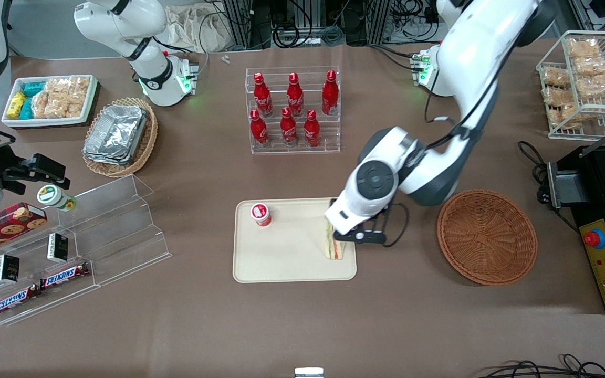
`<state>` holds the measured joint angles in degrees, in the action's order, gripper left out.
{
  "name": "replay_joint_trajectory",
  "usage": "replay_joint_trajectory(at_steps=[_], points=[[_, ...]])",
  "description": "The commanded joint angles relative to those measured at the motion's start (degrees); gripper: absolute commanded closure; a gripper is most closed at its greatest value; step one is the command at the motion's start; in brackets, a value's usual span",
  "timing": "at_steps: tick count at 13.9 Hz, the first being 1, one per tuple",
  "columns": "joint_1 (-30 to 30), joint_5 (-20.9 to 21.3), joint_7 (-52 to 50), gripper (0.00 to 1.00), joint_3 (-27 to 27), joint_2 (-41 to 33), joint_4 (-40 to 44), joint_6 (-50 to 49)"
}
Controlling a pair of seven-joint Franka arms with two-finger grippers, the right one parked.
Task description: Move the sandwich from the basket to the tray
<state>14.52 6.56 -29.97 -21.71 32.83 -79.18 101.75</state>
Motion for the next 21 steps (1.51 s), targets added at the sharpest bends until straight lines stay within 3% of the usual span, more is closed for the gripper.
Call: replay_joint_trajectory(at_steps=[1,6,15,16,19,21], points=[[-5.37,-2.52,6.66,0.00,0.08,-7.06,1.64,-10.92],[-14.51,-1.55,10.02,0.00,0.44,-17.08,3.95,-22.55],[-22.08,0.21,10.72,0.00,1.49,-21.40,3.95,-22.04],[-21.91,0.21,12.29,0.00,2.54,-22.19,3.86,-22.03],[-16.21,-2.15,25.09,0.00,15.95,-25.79,1.50,-21.95],[-15.75,-4.01,28.03,0.00,19.41,-28.25,-0.70,-21.07]])
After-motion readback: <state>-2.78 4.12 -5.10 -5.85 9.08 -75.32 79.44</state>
